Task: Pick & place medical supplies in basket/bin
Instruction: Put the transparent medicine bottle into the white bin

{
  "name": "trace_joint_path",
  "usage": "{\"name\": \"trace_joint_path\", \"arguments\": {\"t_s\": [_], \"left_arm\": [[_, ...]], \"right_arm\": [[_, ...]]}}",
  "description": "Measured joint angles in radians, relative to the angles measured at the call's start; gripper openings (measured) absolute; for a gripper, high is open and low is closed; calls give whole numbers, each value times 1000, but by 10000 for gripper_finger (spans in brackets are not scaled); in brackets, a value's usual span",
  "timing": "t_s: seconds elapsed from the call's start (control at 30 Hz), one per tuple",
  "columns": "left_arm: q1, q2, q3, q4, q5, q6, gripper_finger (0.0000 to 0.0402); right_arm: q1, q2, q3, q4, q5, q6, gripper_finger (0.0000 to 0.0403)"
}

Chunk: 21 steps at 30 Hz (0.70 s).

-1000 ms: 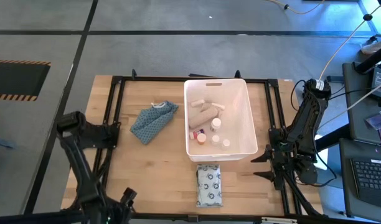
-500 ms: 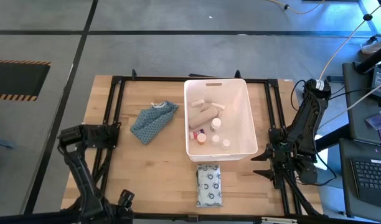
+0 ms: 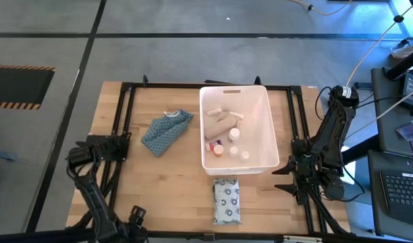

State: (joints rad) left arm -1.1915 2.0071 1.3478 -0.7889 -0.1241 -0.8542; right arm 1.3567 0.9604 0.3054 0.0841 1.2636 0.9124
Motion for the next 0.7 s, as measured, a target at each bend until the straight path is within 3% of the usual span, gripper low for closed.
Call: {"name": "trace_joint_path", "arguments": {"t_s": [0.17, 0.47, 0.7], "left_arm": [[3, 2, 1, -10, 18, -9, 203], [11, -2, 2, -39, 45, -26, 145], [59, -62, 41, -141, 30, -22, 162]], "right_arm": [[0, 0, 0, 0, 0, 0, 264], [0, 0, 0, 0, 0, 0, 264], [0, 0, 0, 1, 0, 0, 264]]}}
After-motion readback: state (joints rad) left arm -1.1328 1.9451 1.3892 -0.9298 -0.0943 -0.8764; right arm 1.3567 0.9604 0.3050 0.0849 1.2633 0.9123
